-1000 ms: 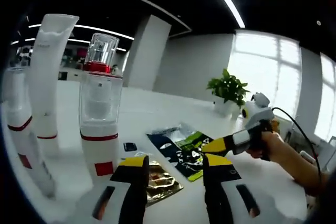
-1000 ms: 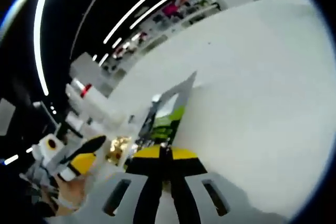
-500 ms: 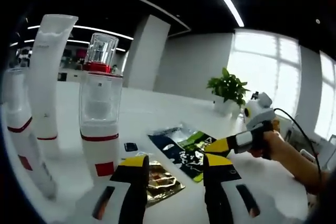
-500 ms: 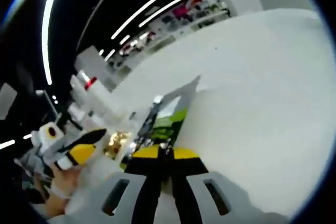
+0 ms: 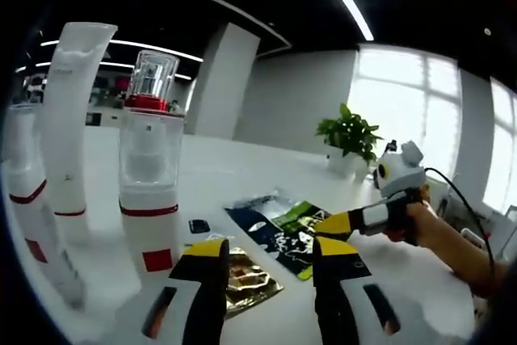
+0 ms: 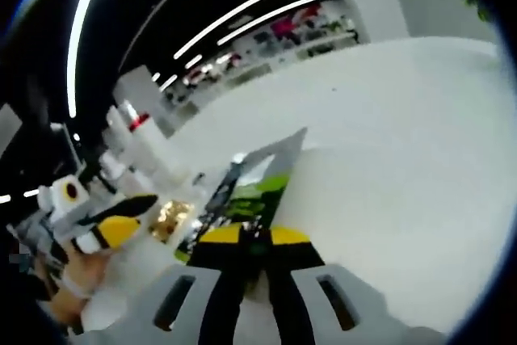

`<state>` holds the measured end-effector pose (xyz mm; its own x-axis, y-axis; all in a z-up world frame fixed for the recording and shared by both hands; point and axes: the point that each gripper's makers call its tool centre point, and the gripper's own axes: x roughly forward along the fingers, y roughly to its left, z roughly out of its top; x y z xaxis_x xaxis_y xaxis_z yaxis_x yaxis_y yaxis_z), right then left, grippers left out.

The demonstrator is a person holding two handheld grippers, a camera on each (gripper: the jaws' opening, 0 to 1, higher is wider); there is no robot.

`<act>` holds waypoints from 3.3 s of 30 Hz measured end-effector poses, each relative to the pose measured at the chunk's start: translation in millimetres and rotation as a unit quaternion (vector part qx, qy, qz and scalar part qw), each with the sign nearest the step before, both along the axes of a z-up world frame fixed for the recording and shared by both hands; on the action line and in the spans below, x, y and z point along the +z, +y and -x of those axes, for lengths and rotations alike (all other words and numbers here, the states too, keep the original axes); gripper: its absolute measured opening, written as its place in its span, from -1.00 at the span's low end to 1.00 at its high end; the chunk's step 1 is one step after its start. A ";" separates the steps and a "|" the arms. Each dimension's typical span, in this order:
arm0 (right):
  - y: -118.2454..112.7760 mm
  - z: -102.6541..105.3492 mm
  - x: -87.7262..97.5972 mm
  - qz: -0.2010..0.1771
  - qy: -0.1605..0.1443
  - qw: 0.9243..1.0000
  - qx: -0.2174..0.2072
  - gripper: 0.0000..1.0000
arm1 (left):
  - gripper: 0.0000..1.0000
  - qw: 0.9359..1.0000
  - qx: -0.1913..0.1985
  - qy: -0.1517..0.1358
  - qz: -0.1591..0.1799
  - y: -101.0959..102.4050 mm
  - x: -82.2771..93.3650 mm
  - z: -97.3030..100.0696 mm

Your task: Arrange the skincare products in the storage area until every visible bottle or jar stands upright without overlapping.

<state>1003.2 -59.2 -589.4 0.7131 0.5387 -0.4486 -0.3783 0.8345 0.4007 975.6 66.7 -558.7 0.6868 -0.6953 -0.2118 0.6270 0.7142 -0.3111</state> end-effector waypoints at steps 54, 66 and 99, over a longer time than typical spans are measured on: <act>-23.6 -8.5 22.9 0.112 -0.135 0.983 -0.048 -0.64 | -0.16 1.000 -0.009 -0.010 -0.019 -1.6 -3.9 -0.9; -7.1 -6.2 33.5 0.151 -0.199 0.968 -0.028 -0.15 | 0.08 0.997 -0.044 -0.052 -0.022 -17.4 9.4 10.1; 26.5 13.8 41.6 0.110 -0.221 0.968 0.046 1.00 | 0.99 0.982 -0.105 -0.132 0.084 -51.5 69.0 52.0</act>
